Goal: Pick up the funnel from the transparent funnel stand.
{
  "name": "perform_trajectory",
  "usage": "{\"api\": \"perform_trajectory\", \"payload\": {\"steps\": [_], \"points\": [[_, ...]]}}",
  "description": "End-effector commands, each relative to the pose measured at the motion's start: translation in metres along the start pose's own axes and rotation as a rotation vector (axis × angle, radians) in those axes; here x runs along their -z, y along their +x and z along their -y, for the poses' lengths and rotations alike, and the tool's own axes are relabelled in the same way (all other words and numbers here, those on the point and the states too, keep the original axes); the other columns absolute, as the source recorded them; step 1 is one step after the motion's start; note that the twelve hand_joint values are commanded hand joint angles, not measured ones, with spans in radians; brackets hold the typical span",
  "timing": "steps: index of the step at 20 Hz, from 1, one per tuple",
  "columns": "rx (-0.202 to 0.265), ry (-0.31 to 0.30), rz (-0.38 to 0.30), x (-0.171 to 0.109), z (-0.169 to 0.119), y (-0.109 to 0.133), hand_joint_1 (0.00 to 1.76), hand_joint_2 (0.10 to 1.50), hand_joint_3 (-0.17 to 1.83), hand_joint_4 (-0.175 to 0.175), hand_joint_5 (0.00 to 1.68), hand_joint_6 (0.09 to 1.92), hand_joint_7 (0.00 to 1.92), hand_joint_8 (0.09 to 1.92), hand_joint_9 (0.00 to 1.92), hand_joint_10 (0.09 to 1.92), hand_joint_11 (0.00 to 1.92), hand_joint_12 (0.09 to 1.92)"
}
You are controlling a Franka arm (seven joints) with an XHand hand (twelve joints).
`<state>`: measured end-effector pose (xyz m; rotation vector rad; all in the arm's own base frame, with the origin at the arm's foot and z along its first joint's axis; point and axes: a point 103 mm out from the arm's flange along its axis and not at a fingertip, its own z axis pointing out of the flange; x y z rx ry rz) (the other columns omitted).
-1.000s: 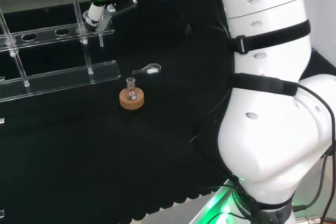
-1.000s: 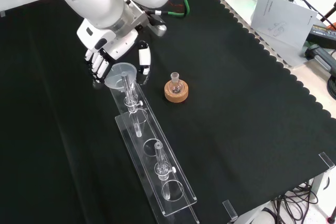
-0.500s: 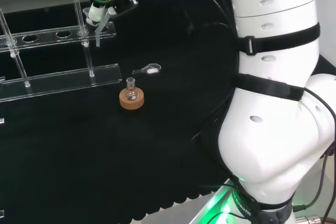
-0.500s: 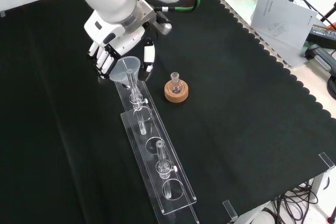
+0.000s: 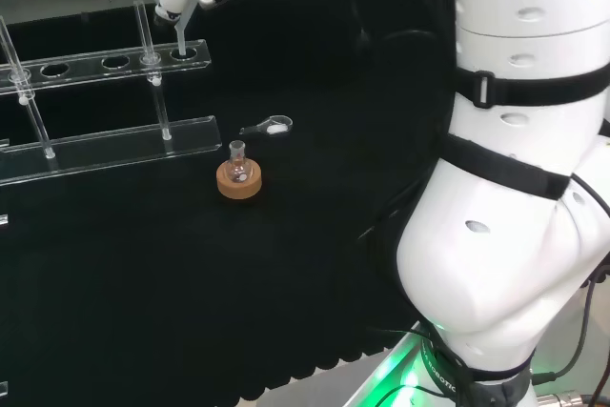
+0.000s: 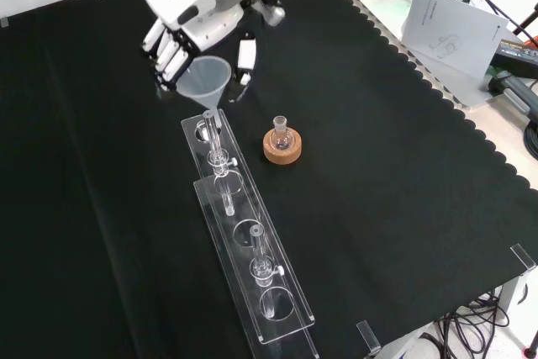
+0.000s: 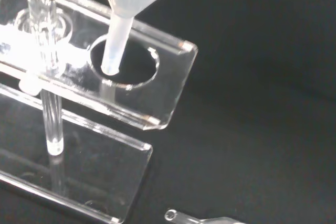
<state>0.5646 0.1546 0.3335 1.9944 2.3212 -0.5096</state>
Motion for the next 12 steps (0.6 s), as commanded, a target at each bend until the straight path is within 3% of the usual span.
{"api": "perform_trajectory", "payload": {"steps": [1, 12], "points": [[-0.046, -0.075, 0.037, 0.022, 0.036, -0.008, 0.75, 0.74, 0.45, -0.050, 0.54, 0.58, 0.57, 0.77, 0.81, 0.58, 0.49, 1.32], [-0.099, -0.116, 0.089, 0.034, 0.098, 0.002, 0.75, 0.74, 0.46, -0.050, 0.53, 0.60, 0.57, 0.78, 0.81, 0.59, 0.50, 1.32]]}}
